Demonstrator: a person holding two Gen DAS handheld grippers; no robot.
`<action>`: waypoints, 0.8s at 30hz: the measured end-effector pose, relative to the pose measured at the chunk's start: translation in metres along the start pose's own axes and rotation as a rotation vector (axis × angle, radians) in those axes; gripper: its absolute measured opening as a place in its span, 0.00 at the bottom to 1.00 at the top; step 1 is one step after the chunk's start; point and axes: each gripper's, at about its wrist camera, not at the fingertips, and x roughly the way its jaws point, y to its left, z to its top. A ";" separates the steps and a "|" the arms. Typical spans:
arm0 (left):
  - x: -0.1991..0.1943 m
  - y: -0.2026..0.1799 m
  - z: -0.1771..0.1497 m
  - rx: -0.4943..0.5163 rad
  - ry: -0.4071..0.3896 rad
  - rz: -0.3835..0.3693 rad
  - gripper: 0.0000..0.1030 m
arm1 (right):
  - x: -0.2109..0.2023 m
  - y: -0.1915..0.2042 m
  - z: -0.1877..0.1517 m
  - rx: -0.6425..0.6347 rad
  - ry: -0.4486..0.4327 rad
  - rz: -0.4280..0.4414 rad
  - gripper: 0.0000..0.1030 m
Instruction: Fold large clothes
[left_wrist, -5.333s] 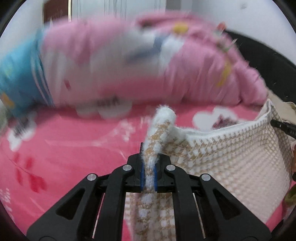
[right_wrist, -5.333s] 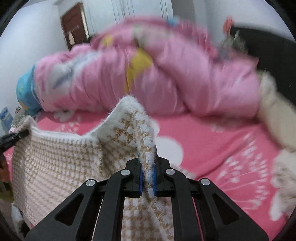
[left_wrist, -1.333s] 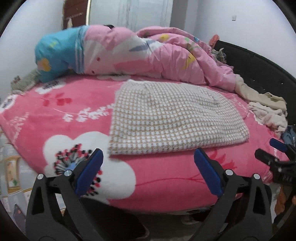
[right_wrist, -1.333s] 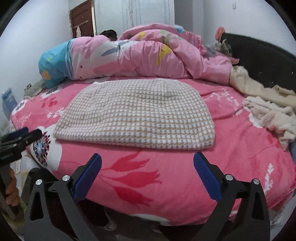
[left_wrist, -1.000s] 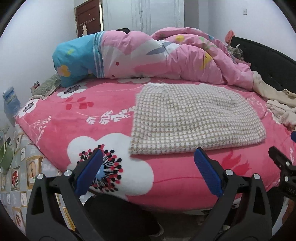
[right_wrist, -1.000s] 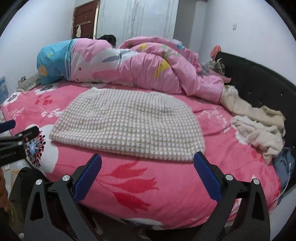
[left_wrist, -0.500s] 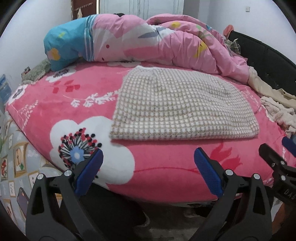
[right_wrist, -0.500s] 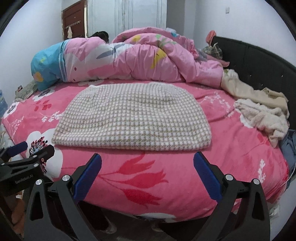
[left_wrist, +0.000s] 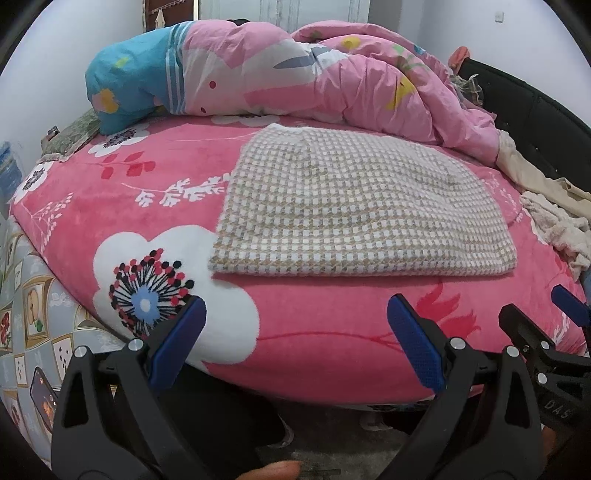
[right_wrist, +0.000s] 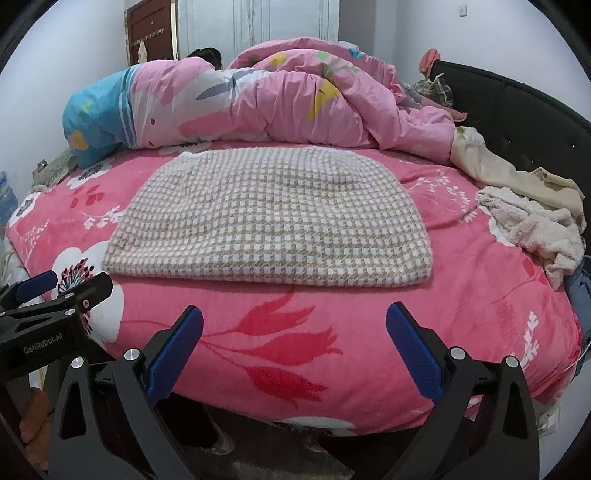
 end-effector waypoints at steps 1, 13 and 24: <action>0.000 -0.001 0.000 0.001 0.001 -0.001 0.92 | 0.000 0.000 0.000 -0.001 0.001 0.000 0.94; 0.001 -0.007 -0.001 0.013 0.008 -0.009 0.92 | 0.002 -0.001 -0.003 -0.004 0.010 -0.008 0.94; 0.002 -0.008 -0.002 0.012 0.011 -0.010 0.92 | 0.001 -0.002 -0.002 -0.002 0.009 -0.010 0.94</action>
